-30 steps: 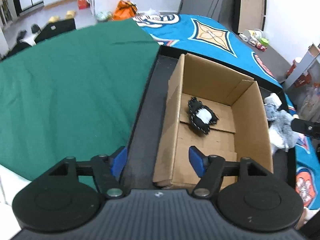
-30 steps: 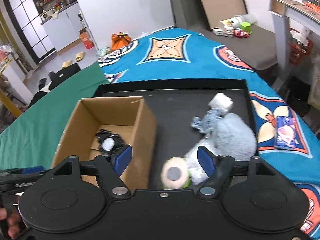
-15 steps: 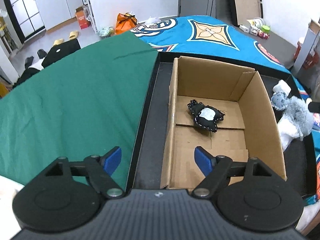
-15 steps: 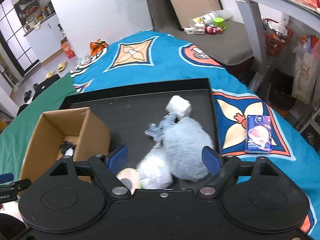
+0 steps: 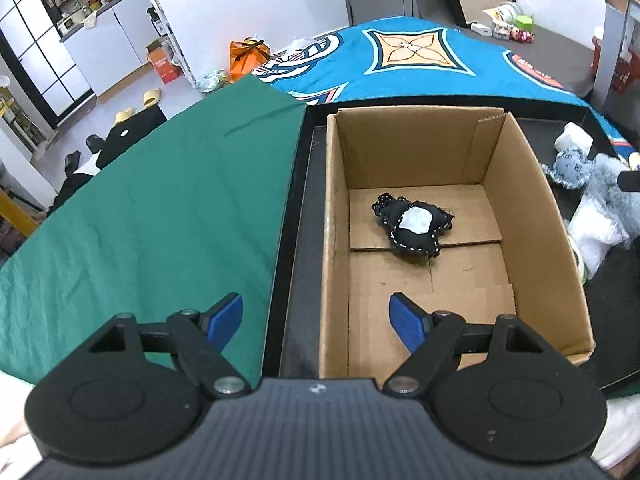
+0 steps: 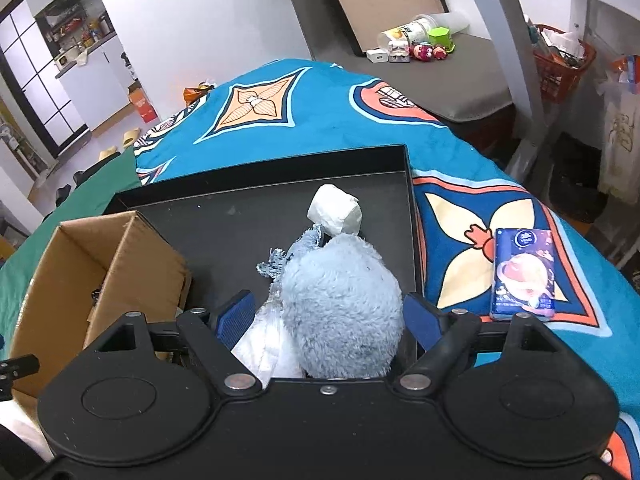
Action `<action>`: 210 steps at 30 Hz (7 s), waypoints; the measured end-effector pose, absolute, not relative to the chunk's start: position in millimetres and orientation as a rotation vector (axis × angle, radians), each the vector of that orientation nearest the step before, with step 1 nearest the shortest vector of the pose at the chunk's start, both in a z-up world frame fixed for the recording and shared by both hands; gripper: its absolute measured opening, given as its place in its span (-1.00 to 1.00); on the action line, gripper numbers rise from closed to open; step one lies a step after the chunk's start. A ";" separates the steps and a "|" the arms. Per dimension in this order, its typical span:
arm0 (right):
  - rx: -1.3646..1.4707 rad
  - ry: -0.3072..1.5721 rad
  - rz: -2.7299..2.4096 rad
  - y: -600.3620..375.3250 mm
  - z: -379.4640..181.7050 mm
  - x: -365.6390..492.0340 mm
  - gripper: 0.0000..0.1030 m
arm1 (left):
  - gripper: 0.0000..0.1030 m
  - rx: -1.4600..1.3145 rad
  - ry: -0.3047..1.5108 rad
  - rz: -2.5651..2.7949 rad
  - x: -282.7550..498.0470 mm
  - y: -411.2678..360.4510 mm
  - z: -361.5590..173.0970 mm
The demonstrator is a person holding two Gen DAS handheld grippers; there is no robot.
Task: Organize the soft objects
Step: 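Lower the right gripper onto the grey fluffy plush and close it, then lift the grey fluffy plush with the right gripper toward the box, then lower the grey plush into the box and open the right gripper while the left gripper grips the box wall, then open the left gripper off the box wall and raise the right gripper, then move the right gripper to the blue tissue pack and close on it, then carry the blue tissue pack into the box while the left gripper grips the box wall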
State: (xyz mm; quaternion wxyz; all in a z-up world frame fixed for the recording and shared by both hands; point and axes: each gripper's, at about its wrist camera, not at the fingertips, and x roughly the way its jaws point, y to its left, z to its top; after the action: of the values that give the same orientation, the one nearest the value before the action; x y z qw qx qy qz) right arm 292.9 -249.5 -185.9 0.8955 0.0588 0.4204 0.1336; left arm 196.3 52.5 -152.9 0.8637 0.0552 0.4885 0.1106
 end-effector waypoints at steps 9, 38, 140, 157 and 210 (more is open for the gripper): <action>0.175 0.903 0.276 -259.8 -201.7 303.8 0.12 | 0.54 0.133 1.021 0.259 201.3 48.6 -152.9; 0.140 0.833 0.262 -257.9 -157.9 277.5 -0.03 | 0.53 0.119 0.999 0.261 195.9 51.4 -145.7; -0.084 0.805 0.330 -179.5 -119.2 282.2 0.64 | 0.25 -0.012 1.035 0.217 196.6 71.7 -152.5; 0.014 0.860 0.248 -247.7 -145.7 295.2 0.99 | 0.66 0.070 1.075 0.263 201.7 56.9 -152.7; 0.104 0.944 0.009 -326.8 -208.0 325.0 -0.01 | 0.67 0.193 1.041 0.332 210.6 35.6 -149.6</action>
State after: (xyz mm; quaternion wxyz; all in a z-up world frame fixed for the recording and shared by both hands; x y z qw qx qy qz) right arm 325.0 -326.8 -208.0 0.8894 0.0502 0.4543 0.0045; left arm 210.6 35.6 -149.6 0.8500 0.0918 0.4942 0.1578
